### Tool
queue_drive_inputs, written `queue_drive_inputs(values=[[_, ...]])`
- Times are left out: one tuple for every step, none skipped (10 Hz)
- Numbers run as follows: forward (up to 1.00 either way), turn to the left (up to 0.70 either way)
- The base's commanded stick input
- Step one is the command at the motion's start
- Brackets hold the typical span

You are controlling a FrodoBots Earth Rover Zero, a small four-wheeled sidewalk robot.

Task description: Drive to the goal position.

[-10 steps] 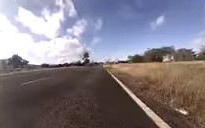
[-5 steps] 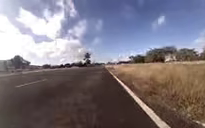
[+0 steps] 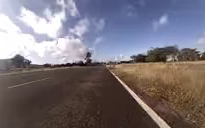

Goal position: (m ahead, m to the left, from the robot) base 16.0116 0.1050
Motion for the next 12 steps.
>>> queue_drive_inputs(values=[[0.7, 0.0], [0.7, 0.0], [0.7, 0.0], [0.7, 0.0], [0.7, 0.0], [0.7, 0.0], [0.7, 0.0], [0.7, -0.09], [0.7, -0.24], [0.7, -0.35], [0.7, -0.35], [0.7, -0.31]])
